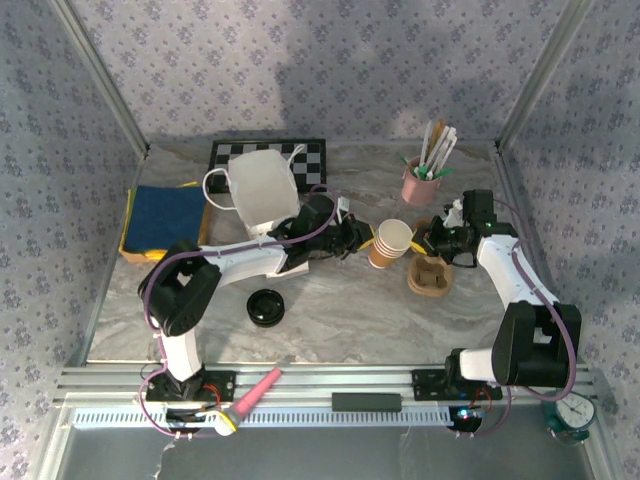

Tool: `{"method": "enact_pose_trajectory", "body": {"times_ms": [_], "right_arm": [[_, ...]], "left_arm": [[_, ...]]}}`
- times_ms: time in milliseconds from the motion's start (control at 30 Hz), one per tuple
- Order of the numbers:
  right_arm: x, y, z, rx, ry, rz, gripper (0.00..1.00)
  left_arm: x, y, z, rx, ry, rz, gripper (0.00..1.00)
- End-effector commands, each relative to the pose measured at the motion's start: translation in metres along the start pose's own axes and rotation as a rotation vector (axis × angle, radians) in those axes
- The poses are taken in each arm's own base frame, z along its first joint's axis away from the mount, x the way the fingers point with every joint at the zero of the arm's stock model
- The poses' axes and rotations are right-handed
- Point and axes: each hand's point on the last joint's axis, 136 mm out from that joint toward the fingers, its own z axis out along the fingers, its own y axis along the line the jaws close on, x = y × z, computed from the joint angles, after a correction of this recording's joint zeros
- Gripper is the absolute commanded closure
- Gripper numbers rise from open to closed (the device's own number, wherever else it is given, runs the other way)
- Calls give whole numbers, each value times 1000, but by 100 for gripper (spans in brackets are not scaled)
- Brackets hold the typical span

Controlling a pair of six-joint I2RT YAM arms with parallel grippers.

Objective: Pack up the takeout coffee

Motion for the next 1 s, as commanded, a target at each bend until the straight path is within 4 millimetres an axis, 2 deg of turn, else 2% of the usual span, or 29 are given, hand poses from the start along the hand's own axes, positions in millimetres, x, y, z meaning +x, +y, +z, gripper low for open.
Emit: {"method": "enact_pose_trajectory", "body": {"times_ms": [0, 200, 733, 967], "right_arm": [[7, -8, 1, 18, 32, 13, 100], [8, -7, 1, 17, 32, 10, 100], [10, -6, 2, 19, 37, 8, 100], [10, -5, 1, 18, 35, 5, 100]], "left_arm": [[-5, -19, 6, 63, 6, 9, 90], [-5, -12, 8, 47, 4, -3, 90], [-6, -23, 14, 99, 20, -5, 91], [-5, -19, 15, 87, 22, -8, 91]]}}
